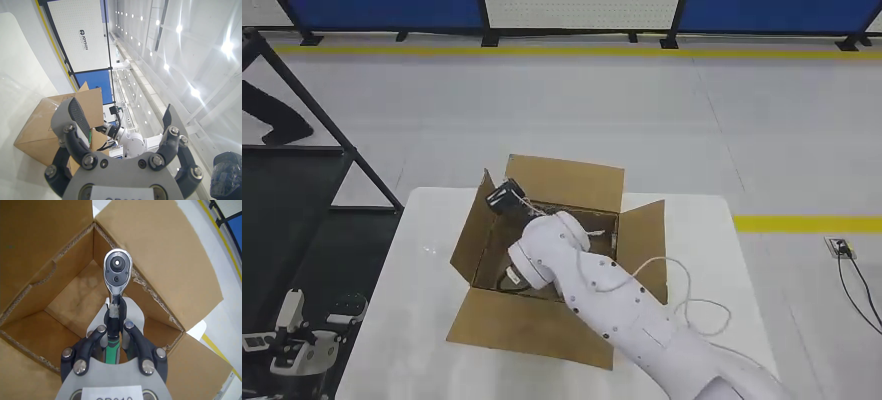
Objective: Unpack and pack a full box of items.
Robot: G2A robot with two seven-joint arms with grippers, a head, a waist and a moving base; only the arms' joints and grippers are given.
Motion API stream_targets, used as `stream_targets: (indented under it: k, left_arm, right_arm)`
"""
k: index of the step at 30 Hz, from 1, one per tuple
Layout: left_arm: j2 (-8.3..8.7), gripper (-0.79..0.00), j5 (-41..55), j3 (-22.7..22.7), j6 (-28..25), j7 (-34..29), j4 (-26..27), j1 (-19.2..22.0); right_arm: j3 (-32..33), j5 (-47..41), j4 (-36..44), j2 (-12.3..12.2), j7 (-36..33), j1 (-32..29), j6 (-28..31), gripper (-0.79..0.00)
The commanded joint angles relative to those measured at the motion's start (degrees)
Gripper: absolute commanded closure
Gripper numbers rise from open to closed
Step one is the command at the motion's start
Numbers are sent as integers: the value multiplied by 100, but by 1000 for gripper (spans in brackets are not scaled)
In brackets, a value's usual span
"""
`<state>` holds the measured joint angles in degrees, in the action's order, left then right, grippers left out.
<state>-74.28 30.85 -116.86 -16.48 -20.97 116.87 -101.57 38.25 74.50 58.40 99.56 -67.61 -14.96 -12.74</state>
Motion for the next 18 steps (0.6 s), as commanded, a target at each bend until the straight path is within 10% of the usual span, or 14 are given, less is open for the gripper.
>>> stream_targets:
  k: [1, 18]
  left_arm:
    - [0, -785, 0, 0, 0, 0, 0, 0]
    - [0, -785, 0, 0, 0, 0, 0, 0]
  right_arm:
    - [-23, -139, -276, 58, -9, 48, 184, 0]
    - [-53, -323, -2111, 364, 319, 362, 1093, 0]
